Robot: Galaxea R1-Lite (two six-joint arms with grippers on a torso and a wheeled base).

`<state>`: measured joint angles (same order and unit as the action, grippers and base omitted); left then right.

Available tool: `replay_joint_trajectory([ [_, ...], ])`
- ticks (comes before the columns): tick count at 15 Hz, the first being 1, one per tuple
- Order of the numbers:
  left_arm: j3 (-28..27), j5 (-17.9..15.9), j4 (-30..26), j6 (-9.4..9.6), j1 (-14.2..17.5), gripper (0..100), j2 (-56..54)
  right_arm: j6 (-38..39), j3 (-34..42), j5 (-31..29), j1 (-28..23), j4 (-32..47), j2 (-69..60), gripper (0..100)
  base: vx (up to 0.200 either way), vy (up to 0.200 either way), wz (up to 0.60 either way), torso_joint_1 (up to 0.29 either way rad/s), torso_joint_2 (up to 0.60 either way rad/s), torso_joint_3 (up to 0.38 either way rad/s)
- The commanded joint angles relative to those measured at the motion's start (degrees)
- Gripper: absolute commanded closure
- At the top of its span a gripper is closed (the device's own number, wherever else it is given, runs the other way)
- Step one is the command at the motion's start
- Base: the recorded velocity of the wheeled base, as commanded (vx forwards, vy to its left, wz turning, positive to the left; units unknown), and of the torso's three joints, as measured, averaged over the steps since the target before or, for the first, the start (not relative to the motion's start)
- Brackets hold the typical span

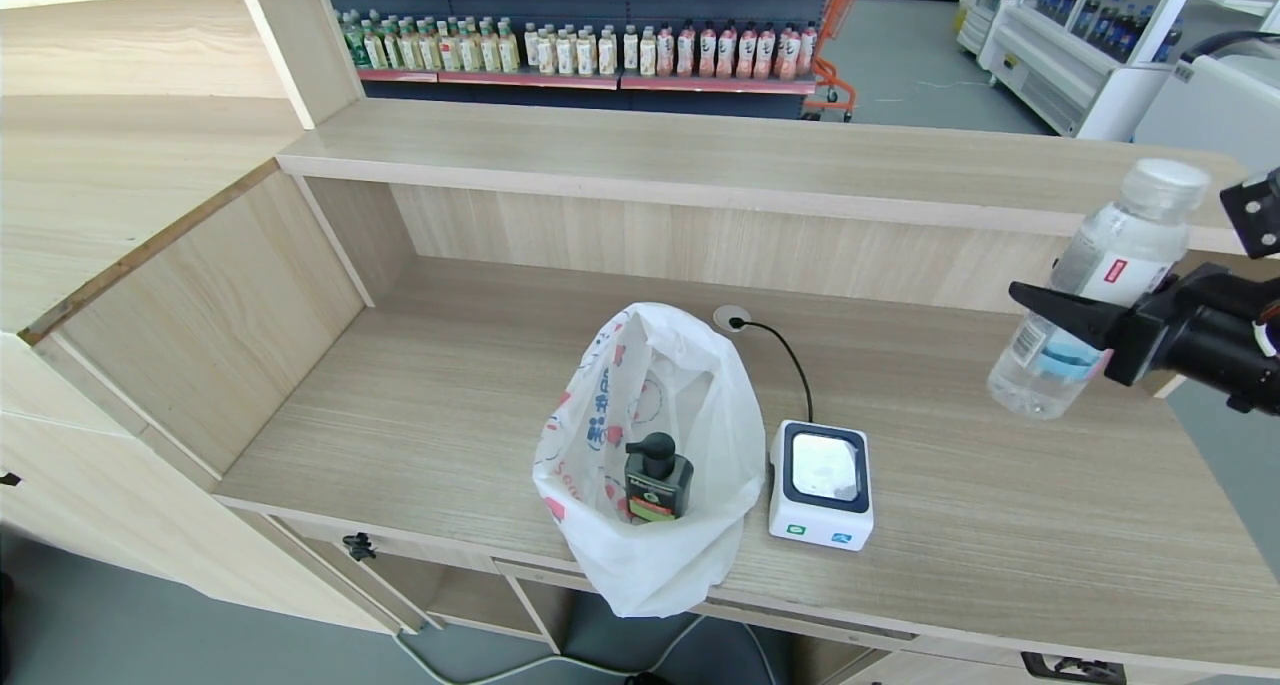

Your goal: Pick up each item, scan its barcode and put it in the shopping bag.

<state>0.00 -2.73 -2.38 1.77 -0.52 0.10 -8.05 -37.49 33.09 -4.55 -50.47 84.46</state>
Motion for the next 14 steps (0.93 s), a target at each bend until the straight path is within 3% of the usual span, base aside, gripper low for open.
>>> replay_joint_trajectory([
  [1,0.00,-0.08,0.00,-0.01,0.00,0,-0.01,6.46,-0.31,0.05,1.38,-2.35,0.45,100,0.000,0.000,0.00,0.000,0.00,0.000],
  [6,0.00,0.01,0.00,-0.01,0.00,0,-0.01,10.24,0.31,-0.39,3.14,-14.83,6.42,100,0.000,0.000,0.00,0.000,0.00,0.000],
  [14,0.00,0.01,0.00,-0.01,0.00,0,-0.01,11.21,-0.13,-3.29,3.05,-15.01,5.81,100,0.000,0.000,0.00,0.000,0.00,0.000],
])
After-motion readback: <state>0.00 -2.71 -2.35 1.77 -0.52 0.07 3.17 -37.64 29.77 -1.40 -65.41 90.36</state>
